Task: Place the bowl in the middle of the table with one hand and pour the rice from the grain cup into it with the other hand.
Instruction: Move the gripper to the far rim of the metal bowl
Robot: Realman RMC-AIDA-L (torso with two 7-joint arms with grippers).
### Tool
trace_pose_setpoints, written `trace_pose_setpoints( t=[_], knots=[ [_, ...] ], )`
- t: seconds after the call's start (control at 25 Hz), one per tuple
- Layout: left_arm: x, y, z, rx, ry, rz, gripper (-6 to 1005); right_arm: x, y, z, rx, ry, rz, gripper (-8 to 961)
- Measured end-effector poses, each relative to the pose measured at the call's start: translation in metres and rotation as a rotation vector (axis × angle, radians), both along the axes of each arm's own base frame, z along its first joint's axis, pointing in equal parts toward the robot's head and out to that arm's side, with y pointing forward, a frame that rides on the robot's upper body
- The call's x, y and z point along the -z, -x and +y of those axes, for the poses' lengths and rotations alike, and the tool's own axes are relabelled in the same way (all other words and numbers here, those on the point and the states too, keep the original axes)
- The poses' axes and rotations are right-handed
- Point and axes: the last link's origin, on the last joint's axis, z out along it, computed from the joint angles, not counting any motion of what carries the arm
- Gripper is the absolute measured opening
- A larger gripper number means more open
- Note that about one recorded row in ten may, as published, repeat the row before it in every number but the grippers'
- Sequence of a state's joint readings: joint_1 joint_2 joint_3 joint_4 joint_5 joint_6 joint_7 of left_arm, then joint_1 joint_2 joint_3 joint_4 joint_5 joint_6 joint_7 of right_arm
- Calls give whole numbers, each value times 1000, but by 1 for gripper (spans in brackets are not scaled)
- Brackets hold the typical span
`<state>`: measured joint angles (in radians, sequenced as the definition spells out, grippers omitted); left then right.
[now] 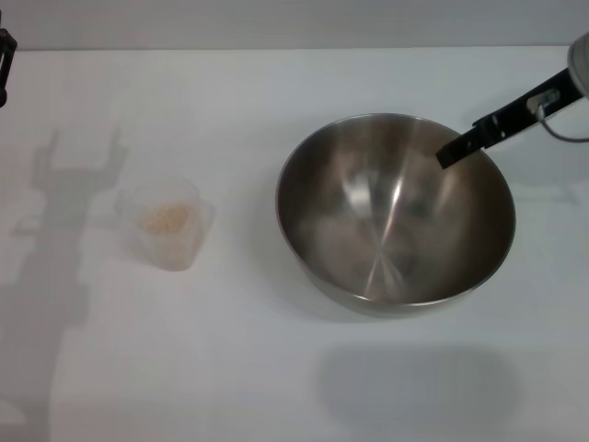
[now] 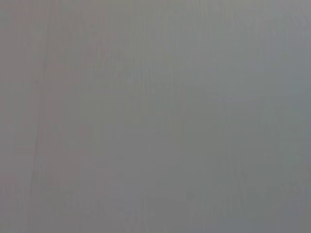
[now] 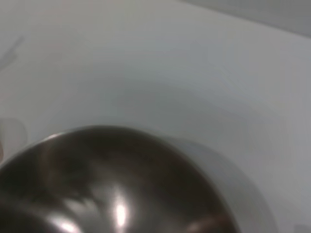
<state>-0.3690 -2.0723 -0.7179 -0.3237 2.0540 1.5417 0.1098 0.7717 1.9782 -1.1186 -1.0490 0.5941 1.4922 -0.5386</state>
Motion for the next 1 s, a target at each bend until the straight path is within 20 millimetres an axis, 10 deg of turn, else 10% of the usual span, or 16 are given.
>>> trace_pose_setpoints(
  t=[0.28,1.0],
  knots=[
    [0,1,-1,-5,0,-1,842,9,-7,0,8,26,-6,761],
    [0,2,-3,-8,0,-4,842,21,-21,-2,8,44,-58,142]
  ],
)
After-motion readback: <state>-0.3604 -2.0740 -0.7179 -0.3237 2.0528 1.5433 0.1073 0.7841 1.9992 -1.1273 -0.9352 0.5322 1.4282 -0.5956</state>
